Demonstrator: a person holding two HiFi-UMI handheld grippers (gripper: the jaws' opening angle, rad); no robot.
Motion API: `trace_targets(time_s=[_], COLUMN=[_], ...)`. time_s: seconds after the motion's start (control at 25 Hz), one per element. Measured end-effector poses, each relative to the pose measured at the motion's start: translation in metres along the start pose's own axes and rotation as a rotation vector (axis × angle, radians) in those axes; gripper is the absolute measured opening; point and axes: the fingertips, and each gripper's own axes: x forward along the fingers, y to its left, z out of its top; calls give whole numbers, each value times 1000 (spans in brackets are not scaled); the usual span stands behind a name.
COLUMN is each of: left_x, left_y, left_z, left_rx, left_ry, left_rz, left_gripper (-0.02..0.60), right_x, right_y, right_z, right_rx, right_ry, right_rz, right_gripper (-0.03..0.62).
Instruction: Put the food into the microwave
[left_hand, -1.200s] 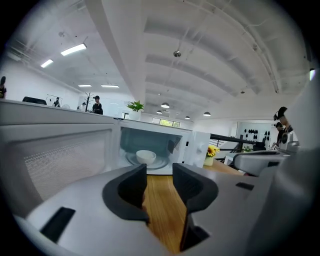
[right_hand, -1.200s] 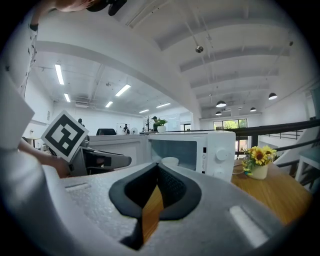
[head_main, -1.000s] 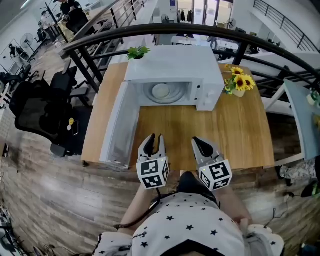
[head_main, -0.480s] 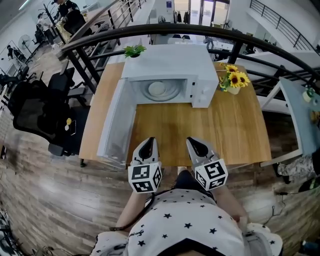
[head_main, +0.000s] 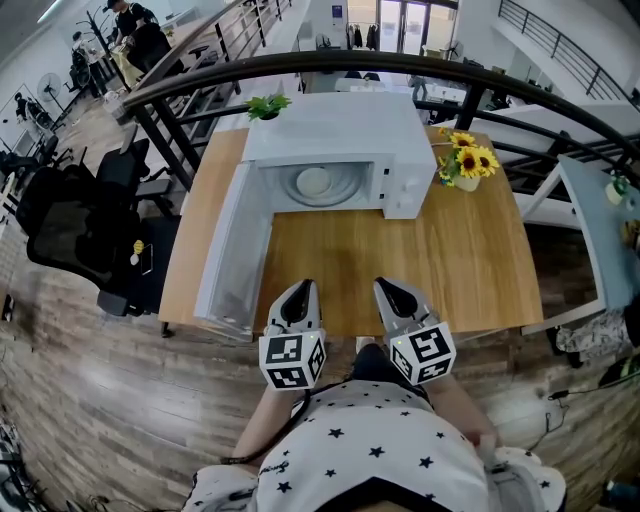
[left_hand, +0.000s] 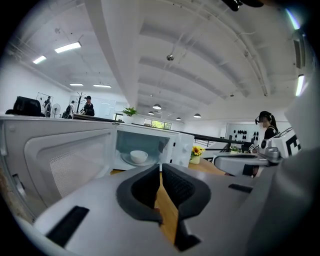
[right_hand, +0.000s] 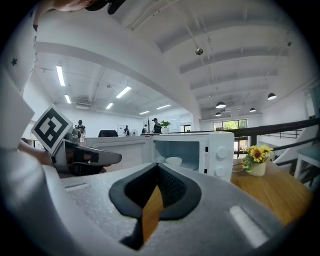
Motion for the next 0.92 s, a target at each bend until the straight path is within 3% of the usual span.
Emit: trace_targets(time_s=[0.92], left_x=[4], left_y=[2], left_z=[-1], left_rx=[-8], left_ry=[10], left_rz=[7], left_gripper=[18], right_x=[3], right_y=[-2], right_z=[0], right_rx=[-9], right_ry=[12], right_rz=[4], right_gripper=[5])
